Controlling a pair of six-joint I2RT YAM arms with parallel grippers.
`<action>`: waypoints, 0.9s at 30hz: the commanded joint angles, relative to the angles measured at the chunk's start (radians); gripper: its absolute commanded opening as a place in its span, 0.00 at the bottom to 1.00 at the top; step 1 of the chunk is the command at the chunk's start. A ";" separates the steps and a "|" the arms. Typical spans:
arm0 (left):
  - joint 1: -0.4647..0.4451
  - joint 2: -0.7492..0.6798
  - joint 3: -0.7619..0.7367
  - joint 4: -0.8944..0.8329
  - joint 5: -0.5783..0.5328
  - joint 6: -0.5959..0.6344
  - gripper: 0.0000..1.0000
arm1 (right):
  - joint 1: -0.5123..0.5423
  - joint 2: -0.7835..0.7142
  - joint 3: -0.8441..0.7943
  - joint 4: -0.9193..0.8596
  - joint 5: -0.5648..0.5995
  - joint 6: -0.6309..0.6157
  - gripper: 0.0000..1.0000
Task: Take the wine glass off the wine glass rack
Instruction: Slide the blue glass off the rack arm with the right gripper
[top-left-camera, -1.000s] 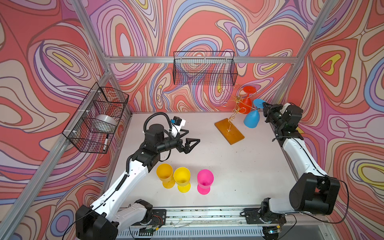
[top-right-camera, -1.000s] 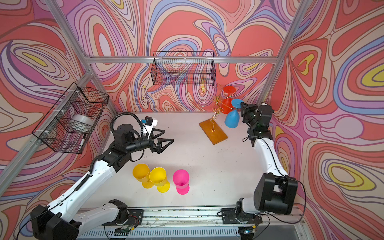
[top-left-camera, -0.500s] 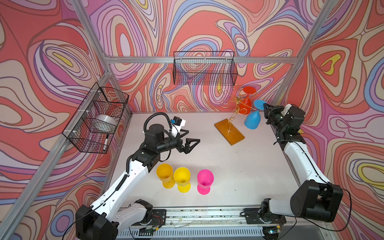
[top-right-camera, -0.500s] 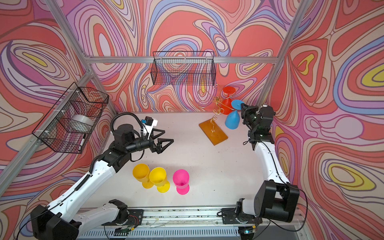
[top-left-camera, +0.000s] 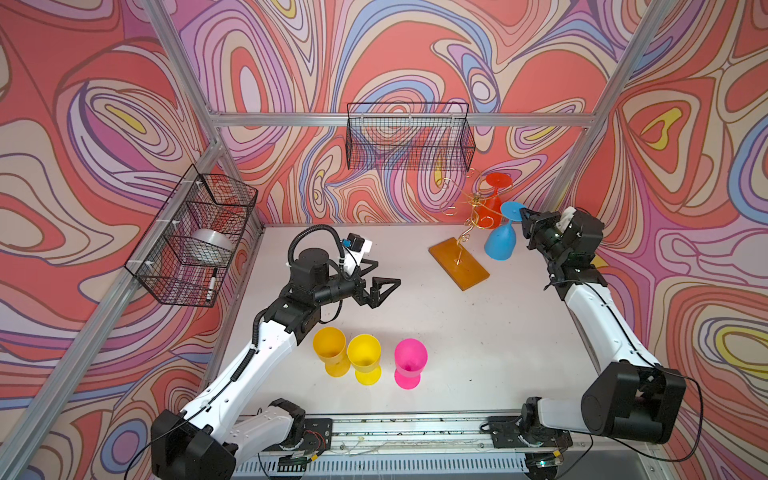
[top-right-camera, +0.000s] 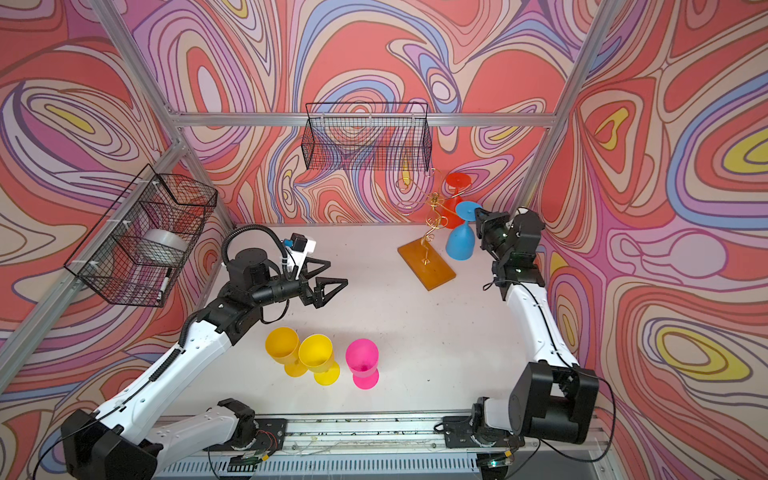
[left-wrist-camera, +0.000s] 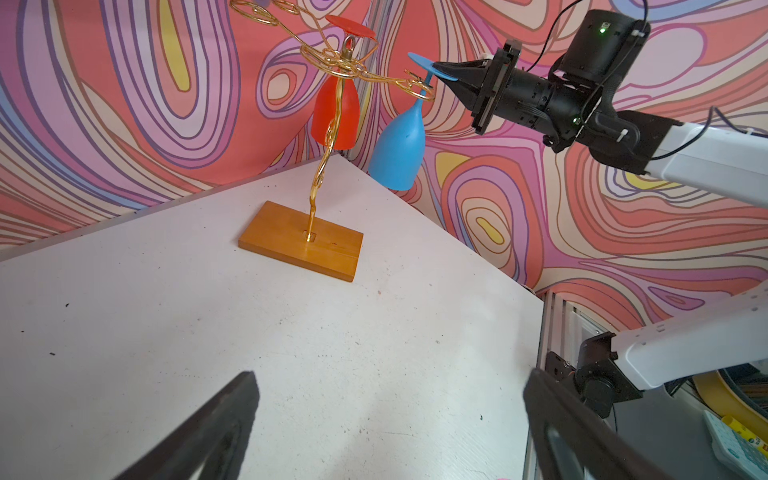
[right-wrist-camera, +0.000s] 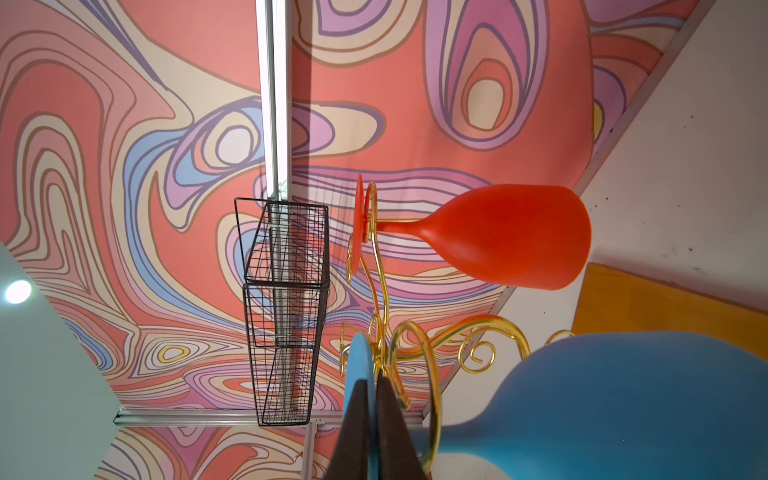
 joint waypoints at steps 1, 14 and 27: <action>-0.005 -0.010 0.029 -0.016 0.003 0.024 1.00 | 0.020 0.019 0.024 0.007 0.013 -0.023 0.00; -0.006 -0.013 0.032 -0.020 0.001 0.028 1.00 | 0.038 0.082 0.104 0.025 0.053 -0.046 0.00; -0.004 -0.010 0.034 -0.029 0.001 0.035 1.00 | 0.037 0.132 0.180 0.021 0.090 -0.077 0.00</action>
